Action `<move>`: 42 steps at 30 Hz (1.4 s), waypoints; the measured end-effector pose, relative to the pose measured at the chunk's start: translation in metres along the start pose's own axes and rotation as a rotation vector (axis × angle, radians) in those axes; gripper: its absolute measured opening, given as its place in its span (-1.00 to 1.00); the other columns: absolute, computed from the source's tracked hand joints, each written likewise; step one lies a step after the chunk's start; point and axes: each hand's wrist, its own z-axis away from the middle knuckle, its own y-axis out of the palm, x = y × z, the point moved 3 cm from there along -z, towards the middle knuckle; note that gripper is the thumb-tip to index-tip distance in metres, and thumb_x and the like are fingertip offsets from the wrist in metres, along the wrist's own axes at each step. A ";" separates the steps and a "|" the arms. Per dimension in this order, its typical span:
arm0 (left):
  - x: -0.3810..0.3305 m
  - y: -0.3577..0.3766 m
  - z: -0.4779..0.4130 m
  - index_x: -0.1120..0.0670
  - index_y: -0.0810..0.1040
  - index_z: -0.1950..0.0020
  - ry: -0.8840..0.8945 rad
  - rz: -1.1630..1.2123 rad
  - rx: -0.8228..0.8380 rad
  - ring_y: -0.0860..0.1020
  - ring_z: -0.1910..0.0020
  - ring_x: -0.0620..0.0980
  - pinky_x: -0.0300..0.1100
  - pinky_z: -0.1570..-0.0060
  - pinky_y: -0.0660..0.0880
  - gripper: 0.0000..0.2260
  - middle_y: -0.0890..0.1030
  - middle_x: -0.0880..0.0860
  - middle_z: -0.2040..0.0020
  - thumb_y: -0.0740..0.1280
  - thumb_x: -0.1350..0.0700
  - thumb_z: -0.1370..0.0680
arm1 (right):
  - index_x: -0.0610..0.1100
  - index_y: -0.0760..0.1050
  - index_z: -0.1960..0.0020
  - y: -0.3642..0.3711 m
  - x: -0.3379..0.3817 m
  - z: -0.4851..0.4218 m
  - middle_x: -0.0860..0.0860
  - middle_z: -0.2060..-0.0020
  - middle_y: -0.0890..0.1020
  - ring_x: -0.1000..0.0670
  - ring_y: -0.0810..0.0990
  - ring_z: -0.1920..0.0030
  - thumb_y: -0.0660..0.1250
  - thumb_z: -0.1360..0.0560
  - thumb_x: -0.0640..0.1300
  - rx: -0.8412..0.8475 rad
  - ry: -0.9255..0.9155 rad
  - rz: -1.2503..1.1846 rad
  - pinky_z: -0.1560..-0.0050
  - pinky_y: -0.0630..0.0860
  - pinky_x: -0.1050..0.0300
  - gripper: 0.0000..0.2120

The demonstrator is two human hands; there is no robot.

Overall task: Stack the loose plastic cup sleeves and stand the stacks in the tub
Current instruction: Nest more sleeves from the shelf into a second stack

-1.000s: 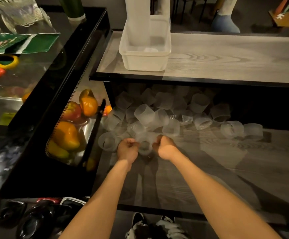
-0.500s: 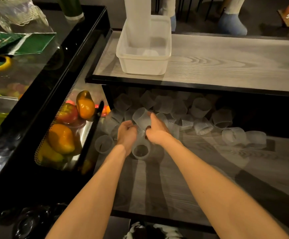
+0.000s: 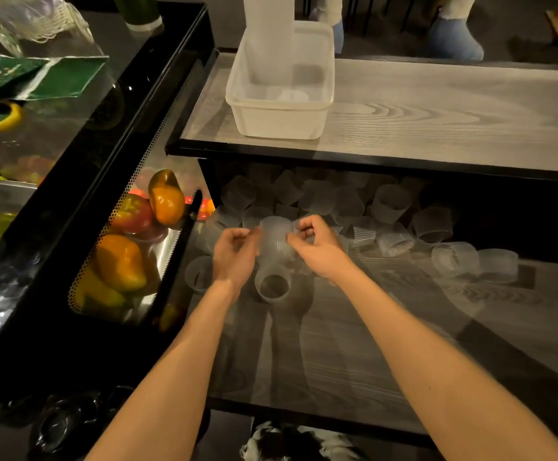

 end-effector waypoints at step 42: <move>0.048 0.003 0.002 0.12 0.49 -0.20 -0.717 0.280 0.167 0.55 0.05 0.04 -0.10 0.05 0.48 -0.74 0.59 0.11 0.04 0.14 -0.02 -0.70 | 0.02 0.10 -0.62 0.081 -0.002 -0.014 0.02 -0.55 0.24 -0.16 0.26 -0.46 0.26 -0.48 -0.31 0.427 -0.116 0.831 -0.47 0.31 -0.10 -0.23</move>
